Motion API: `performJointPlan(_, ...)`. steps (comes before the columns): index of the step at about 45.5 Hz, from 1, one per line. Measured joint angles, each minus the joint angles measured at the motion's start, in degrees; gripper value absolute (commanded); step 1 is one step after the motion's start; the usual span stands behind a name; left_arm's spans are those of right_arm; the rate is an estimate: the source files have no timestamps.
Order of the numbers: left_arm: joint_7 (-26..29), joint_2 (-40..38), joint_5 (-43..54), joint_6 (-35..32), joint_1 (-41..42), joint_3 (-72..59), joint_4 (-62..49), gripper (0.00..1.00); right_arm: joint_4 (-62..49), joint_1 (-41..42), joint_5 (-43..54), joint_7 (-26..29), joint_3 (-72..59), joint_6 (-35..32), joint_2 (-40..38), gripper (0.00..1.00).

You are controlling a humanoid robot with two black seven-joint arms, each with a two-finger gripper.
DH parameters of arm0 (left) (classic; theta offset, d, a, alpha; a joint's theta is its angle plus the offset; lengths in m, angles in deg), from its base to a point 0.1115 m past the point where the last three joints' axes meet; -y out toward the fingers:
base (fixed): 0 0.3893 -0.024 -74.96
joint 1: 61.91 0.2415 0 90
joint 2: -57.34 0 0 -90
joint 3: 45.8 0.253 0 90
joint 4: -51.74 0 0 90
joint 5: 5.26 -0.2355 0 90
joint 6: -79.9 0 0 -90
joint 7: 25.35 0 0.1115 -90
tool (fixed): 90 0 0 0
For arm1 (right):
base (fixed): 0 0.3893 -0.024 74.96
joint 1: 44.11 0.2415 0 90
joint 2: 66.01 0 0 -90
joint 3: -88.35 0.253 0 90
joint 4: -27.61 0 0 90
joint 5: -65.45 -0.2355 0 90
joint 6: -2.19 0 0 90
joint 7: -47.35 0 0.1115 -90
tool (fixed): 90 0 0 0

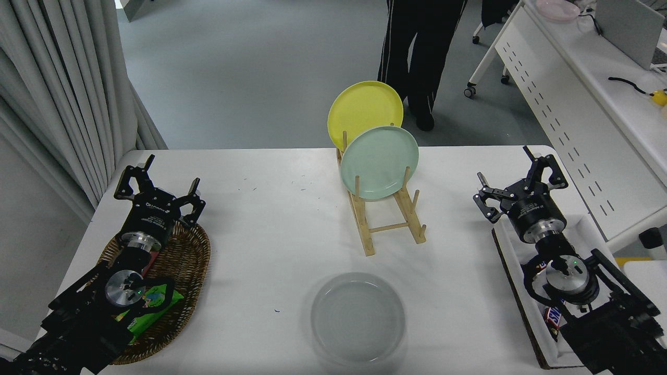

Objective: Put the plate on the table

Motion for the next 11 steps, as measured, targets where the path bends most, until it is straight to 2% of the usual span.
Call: performJointPlan(11,0.0,0.0,0.0,0.0,0.0,0.0,0.0,1.0,-0.9,-0.9,0.1,-0.8,-0.1,-1.2,0.2,1.0)
